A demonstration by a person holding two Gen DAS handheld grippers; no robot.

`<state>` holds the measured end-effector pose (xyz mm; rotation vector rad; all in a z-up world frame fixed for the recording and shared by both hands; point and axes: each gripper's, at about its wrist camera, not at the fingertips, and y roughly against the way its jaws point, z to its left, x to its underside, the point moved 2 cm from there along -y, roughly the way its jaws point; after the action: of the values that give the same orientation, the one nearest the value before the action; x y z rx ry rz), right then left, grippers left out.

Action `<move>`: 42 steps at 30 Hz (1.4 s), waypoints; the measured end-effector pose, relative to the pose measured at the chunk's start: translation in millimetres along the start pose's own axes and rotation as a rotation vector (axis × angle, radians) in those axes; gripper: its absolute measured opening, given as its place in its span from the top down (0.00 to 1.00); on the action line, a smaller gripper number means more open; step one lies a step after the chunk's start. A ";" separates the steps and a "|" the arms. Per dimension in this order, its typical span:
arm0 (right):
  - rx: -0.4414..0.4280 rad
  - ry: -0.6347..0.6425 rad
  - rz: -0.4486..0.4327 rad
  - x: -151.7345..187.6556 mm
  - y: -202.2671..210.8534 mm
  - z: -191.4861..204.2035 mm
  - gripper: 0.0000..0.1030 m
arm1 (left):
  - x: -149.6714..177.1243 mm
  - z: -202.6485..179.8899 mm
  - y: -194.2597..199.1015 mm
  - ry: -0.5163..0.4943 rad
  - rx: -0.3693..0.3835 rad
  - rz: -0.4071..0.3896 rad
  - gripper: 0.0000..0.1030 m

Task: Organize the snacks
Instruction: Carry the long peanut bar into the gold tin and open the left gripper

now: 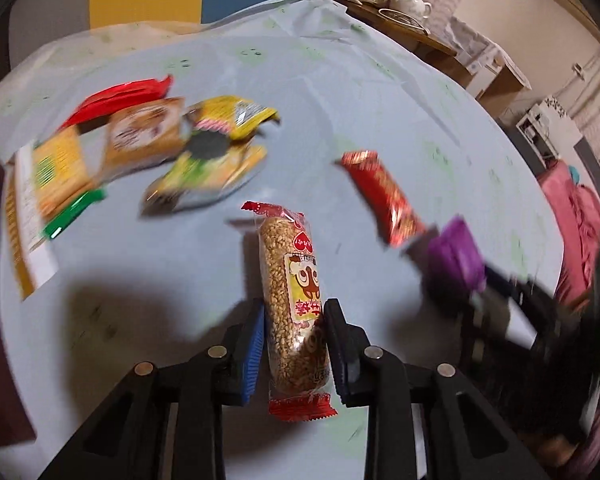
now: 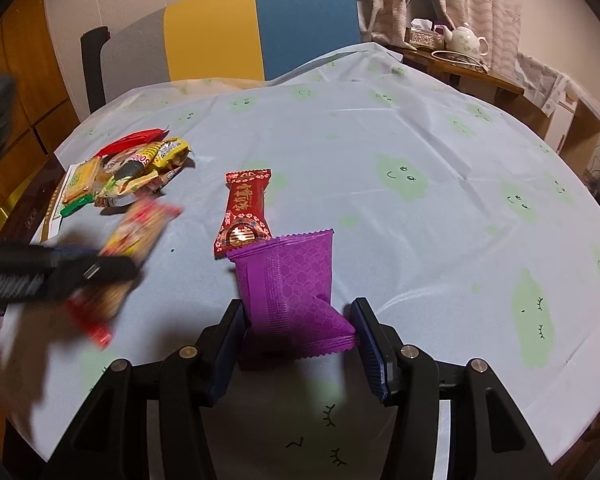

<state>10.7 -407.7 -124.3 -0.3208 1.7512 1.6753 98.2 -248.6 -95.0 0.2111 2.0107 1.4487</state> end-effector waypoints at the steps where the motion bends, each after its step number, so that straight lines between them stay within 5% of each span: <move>1: 0.003 0.001 0.002 -0.7 -0.2 1.2 0.47 | 9.8 6.0 6.5 0.002 -0.007 -0.007 0.71; 8: 0.022 -0.003 0.013 -3.0 -2.5 5.2 0.45 | 53.7 38.4 37.6 0.031 -0.050 -0.087 0.71; 20: 0.039 0.012 0.073 -6.5 -4.3 11.8 0.32 | 60.6 36.9 29.2 0.023 -0.048 -0.138 0.72; 28: 0.059 -0.038 0.078 -9.3 -3.3 4.3 0.45 | 65.0 47.4 55.0 0.048 -0.007 -0.196 0.72; 36: 0.089 -0.012 0.067 -6.2 -3.8 9.2 0.45 | 58.3 83.5 123.5 0.178 0.030 -0.334 0.72; 42: 0.098 -0.001 0.058 -5.6 -4.1 11.0 0.45 | 50.9 162.9 156.6 0.401 -0.027 -0.381 0.72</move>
<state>20.6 -399.3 -123.4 -0.2266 1.8506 1.6234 116.8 -35.8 -5.4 -0.4880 2.1849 1.3427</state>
